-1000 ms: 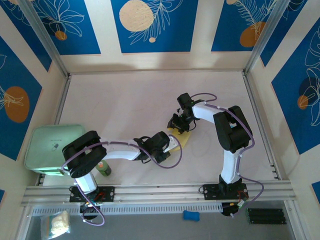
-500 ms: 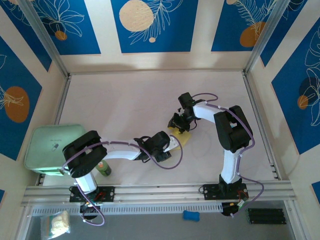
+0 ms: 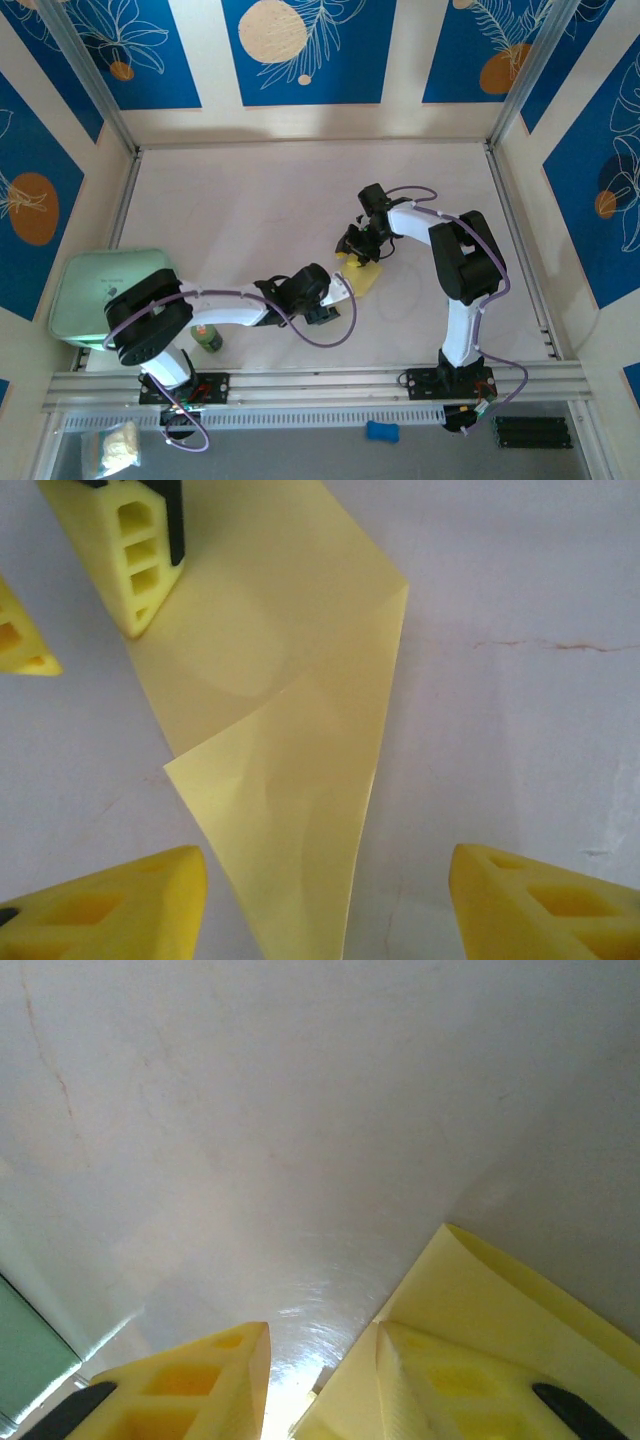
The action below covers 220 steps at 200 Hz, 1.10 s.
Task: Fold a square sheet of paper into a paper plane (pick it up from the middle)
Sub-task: Fold the wing for the fifth time at the center of the table.
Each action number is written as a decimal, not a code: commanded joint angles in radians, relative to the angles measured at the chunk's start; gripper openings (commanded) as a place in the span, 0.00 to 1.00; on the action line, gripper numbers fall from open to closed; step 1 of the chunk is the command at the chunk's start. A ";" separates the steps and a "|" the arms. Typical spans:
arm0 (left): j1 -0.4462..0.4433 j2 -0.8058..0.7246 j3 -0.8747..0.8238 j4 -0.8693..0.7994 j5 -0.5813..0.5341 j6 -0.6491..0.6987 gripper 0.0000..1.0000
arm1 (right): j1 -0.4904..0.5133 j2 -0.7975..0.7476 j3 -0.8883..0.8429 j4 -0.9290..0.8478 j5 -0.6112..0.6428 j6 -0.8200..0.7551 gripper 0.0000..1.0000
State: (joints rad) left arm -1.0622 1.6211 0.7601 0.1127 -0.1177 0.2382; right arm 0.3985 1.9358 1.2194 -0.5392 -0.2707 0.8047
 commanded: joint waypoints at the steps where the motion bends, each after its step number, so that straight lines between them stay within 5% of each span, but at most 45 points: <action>1: -0.001 0.037 0.012 0.028 0.040 0.059 0.65 | -0.005 0.024 0.019 -0.025 -0.032 0.011 0.33; 124: 0.004 0.121 0.055 0.075 -0.063 0.139 0.36 | -0.010 0.044 -0.003 -0.013 -0.032 0.008 0.33; 220: 0.031 0.109 0.040 0.073 0.041 0.059 0.05 | -0.010 0.049 -0.007 -0.015 -0.026 0.005 0.33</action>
State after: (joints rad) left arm -1.0420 1.7321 0.8024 0.1799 -0.1421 0.3386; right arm 0.3920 1.9545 1.2198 -0.5365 -0.2928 0.8047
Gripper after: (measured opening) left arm 0.064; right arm 0.333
